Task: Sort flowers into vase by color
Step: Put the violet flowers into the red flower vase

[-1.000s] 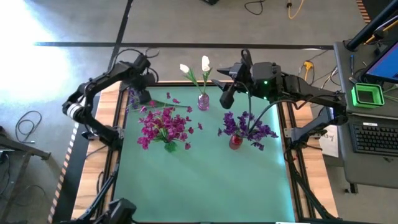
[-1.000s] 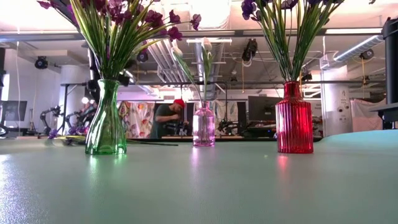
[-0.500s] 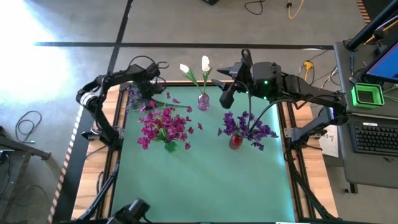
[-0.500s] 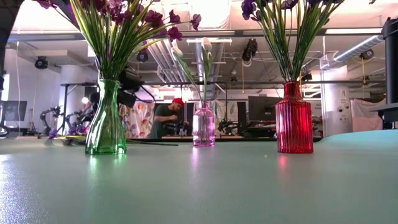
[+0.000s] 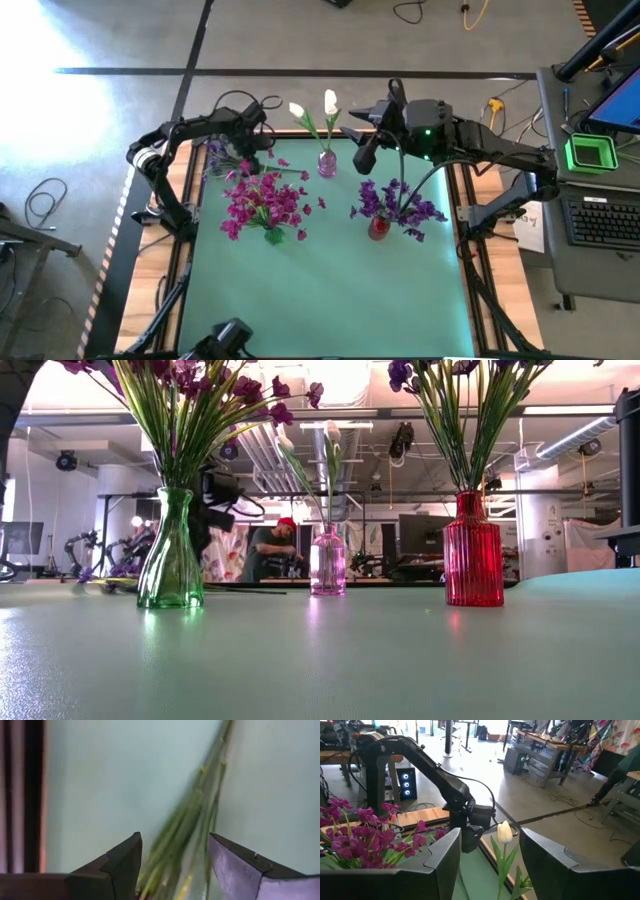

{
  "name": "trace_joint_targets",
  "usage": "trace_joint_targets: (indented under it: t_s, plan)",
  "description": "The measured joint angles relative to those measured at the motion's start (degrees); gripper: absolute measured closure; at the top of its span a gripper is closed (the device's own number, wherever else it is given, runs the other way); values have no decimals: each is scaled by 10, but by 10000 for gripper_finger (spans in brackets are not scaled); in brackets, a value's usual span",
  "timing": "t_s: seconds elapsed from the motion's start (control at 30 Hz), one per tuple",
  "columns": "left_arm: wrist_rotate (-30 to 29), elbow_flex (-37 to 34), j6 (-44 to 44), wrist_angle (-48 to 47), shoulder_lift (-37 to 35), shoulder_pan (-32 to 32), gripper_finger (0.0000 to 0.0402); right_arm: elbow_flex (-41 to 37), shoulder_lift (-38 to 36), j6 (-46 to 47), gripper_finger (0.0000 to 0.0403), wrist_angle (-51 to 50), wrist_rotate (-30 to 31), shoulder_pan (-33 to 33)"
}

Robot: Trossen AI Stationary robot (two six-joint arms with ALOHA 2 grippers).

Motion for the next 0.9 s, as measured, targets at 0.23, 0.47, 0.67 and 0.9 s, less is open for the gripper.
trace_joint_targets:
  t_s: [0.23, 0.47, 0.67, 0.9]
  plan:
    - [0, 0, 2, 13, 8, 0, 188, 0, 0, 3, 209, 4, 0, 0]
    - [5, 0, -14, 10, 32, -5, 188, 0, 0, 4, 209, 11, 0, 0]
    - [16, 0, -28, 10, 35, -7, 188, 0, 0, 5, 209, 11, 0, 0]
    - [47, 0, -30, -3, 35, -7, 188, 0, 0, 5, 209, 11, 0, 0]
